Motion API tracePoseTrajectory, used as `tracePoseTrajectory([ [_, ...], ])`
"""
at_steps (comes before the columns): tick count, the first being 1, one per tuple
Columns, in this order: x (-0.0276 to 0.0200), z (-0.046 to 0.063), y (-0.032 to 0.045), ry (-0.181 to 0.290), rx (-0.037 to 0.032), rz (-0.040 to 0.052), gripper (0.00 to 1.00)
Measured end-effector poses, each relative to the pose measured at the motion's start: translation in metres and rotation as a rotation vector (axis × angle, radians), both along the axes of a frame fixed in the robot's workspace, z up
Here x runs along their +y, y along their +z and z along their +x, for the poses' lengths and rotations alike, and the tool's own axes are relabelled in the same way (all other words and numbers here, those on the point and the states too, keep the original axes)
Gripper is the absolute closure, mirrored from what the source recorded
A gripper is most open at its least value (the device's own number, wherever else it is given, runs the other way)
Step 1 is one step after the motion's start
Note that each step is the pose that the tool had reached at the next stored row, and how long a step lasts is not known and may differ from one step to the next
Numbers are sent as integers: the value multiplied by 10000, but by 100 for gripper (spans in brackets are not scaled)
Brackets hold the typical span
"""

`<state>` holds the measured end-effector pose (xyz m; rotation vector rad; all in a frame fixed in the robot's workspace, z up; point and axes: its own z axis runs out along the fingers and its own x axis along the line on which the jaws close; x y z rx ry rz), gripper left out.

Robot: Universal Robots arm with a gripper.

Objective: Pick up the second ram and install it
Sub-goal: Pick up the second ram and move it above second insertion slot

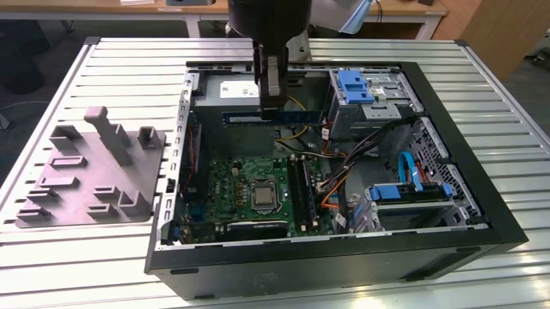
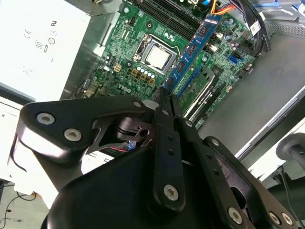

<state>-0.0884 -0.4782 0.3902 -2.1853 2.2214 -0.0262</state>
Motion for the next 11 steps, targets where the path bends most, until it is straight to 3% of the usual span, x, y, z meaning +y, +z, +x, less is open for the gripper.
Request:
tracePoseTrajectory([
  [11,-54,0,0,-1,0,0,87],
])
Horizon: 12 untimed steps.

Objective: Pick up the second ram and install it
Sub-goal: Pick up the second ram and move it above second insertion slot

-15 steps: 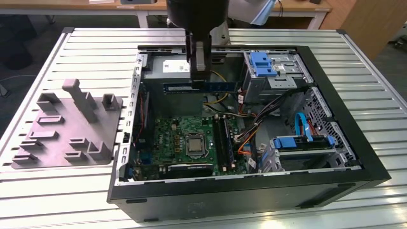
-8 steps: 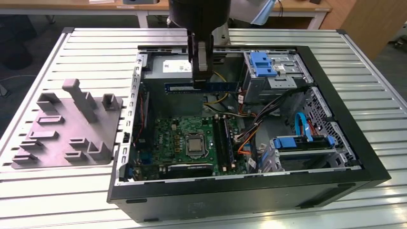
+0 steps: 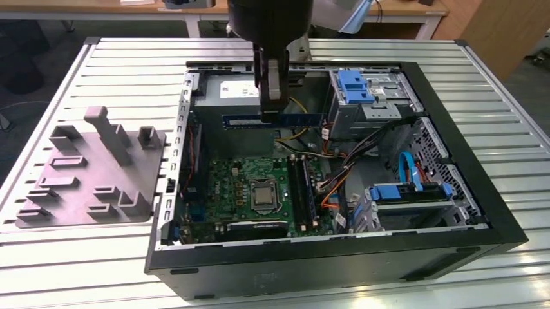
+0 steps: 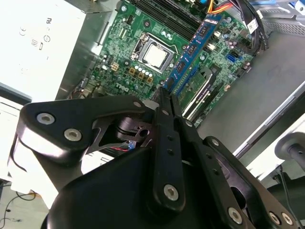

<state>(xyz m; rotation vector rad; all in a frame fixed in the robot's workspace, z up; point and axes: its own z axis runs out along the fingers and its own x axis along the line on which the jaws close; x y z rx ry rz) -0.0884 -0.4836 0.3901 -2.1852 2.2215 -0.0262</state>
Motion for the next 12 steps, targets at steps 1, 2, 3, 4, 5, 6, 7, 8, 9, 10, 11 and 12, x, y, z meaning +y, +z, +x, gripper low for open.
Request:
tracePoseTrajectory([
  [1,-8,0,0,0,0,0,87],
  [2,-16,0,0,1,0,0,87],
  [3,-24,0,0,1,0,0,87],
  [4,-34,0,0,1,0,1,87],
  [5,-44,0,0,1,0,0,87],
  [6,-52,0,-1,0,1,0,87],
  [7,-57,-1,-6,0,0,1,87],
  [8,-63,0,-17,0,-1,2,87],
  [9,-70,0,-34,1,-1,1,87],
  [10,-77,-1,-51,0,0,0,87],
  [11,-82,-1,-69,0,0,2,87],
  [12,-86,-1,-86,0,0,1,87],
])
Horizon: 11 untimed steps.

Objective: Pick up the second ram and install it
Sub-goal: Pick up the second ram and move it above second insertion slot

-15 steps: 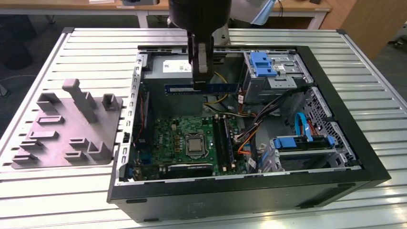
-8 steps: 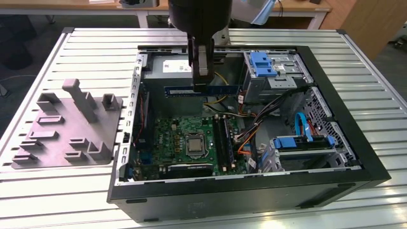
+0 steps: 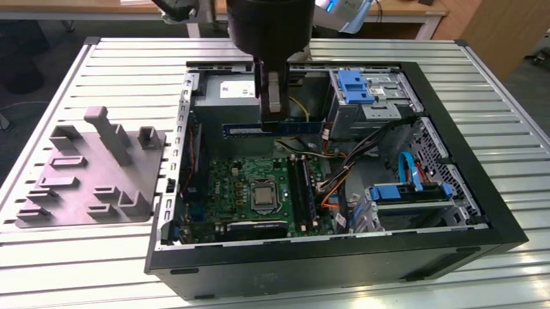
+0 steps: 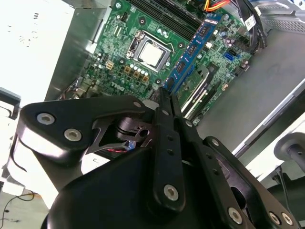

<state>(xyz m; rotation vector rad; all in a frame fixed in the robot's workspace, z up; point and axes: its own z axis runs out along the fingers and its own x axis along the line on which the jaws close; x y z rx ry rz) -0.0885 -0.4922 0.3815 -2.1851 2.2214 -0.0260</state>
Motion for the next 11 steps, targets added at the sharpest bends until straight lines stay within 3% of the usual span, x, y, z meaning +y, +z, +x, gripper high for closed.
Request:
tracePoseTrajectory([
  [11,-14,5,-199,0,1,23,87],
])
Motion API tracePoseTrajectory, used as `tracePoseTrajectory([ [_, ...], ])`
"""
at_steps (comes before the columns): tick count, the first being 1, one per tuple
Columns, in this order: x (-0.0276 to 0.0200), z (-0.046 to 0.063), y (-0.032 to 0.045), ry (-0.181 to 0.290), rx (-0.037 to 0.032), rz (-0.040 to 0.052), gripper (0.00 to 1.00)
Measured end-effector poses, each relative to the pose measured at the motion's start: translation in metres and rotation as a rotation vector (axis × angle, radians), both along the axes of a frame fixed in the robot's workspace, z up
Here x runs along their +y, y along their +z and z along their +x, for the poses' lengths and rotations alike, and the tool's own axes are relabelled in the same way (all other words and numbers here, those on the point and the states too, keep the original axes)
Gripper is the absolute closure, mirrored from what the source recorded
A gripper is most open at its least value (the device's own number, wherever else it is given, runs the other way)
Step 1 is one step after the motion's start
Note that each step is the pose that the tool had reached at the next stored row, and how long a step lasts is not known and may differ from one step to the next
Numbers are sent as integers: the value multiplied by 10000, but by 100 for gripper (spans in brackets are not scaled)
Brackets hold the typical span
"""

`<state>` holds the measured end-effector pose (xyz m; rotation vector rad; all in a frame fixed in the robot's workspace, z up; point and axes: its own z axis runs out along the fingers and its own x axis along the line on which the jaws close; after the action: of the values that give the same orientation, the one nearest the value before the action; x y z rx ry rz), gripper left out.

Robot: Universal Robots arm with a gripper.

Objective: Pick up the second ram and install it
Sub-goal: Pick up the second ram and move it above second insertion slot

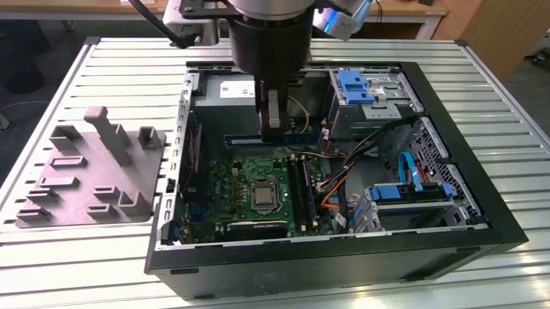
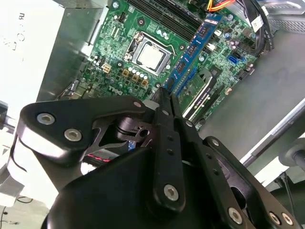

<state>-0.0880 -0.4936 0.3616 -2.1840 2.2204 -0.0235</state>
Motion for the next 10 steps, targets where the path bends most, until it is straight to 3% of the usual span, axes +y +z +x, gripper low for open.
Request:
tracePoseTrajectory([
  [6,0,26,-77,0,-1,52,87],
  [10,0,27,-81,-1,1,51,87],
])
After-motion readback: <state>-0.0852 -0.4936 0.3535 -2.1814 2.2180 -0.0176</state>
